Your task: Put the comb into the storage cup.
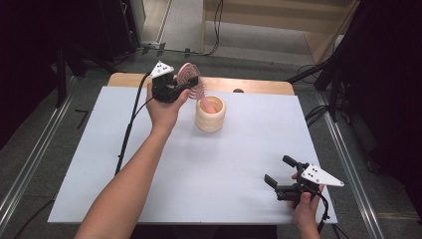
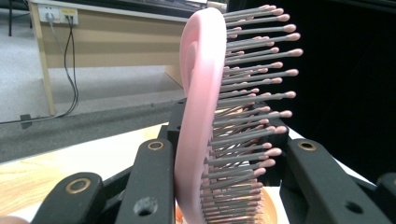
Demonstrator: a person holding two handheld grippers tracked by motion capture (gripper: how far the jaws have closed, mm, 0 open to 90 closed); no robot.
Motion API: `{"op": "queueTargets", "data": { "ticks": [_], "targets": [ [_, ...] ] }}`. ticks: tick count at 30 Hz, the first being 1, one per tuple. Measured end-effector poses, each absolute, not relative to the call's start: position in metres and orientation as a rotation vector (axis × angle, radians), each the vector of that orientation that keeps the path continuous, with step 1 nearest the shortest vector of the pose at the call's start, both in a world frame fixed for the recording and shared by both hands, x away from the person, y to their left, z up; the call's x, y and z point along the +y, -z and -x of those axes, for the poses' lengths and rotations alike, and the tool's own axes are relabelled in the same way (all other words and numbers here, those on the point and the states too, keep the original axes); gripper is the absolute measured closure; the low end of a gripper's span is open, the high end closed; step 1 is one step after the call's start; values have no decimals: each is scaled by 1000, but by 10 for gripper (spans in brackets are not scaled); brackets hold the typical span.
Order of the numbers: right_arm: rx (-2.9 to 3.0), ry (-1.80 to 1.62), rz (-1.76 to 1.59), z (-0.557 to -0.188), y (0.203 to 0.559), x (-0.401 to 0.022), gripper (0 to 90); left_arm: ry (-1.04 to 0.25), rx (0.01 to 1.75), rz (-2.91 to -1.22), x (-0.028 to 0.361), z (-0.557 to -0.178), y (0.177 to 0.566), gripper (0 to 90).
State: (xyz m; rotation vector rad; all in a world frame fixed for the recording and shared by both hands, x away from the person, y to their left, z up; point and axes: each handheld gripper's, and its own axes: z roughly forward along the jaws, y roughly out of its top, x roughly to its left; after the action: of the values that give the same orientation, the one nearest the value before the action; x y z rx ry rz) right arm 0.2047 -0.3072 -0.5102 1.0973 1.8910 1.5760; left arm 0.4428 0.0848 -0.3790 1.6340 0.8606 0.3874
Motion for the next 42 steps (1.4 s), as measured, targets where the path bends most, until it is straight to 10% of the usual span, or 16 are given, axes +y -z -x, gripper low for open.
{"op": "queueTargets", "data": {
  "ticks": [42],
  "targets": [
    [1893, -1573, -1100, -206, 511, -307, 0, -329, 927, -1647, 65, -442, 417, 653]
  ]
}}
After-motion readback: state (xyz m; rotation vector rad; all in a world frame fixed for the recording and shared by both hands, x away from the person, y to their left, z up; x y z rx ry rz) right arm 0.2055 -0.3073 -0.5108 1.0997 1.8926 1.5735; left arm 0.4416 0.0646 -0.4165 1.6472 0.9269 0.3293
